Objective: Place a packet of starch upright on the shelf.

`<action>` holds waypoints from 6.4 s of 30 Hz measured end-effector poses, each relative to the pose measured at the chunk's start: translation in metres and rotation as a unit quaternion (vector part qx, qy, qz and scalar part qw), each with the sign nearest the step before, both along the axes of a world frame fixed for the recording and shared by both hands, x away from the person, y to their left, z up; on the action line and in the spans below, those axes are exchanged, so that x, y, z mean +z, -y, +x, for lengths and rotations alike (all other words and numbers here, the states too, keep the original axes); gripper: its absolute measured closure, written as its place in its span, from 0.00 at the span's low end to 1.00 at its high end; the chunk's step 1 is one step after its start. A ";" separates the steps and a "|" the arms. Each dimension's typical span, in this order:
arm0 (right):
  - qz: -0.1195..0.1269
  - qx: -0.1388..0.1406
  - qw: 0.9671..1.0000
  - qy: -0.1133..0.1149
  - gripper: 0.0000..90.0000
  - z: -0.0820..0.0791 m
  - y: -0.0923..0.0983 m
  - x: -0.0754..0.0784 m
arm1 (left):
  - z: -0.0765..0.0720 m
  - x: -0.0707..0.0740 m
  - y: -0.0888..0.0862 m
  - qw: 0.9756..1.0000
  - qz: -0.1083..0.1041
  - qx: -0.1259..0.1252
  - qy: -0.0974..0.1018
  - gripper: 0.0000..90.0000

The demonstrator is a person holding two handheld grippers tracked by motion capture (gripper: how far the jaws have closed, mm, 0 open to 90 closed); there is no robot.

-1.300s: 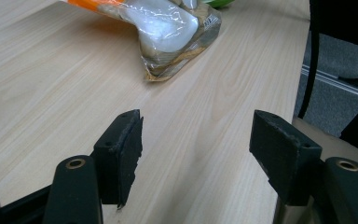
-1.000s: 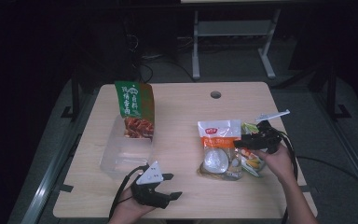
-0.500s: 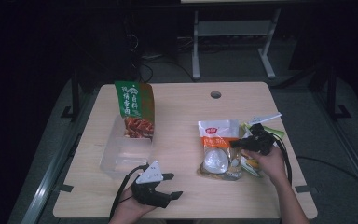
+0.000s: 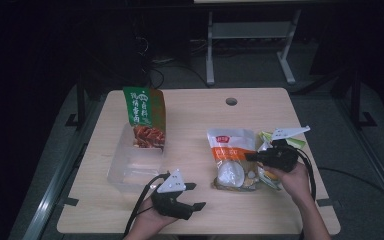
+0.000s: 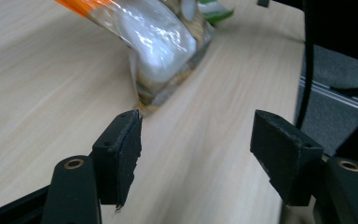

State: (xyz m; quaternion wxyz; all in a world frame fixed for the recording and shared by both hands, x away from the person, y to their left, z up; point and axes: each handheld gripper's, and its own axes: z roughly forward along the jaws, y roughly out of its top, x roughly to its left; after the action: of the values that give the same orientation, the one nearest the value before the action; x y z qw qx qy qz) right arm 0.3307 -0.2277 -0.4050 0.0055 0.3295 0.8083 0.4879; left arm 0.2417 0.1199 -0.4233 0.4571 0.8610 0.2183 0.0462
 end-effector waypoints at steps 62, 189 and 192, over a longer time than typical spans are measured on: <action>-0.030 0.050 0.996 0.066 0.99 -0.026 -0.047 0.008 | 0.037 0.010 0.031 0.998 0.013 0.062 0.016 0.61; -0.046 0.128 0.990 0.022 0.95 0.063 -0.297 0.033 | -0.033 -0.005 -0.045 0.999 0.010 -0.002 0.037 0.31; -0.044 0.133 0.990 0.019 0.98 0.063 -0.293 0.029 | -0.033 -0.006 -0.044 0.999 0.010 -0.001 0.038 0.31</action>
State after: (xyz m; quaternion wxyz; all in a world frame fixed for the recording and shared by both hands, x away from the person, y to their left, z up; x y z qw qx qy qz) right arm 0.3936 0.0651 -0.3763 -0.0295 0.2092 0.8653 0.4546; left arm 0.2085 0.1642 -0.4296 0.4564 0.8634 0.1996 0.0804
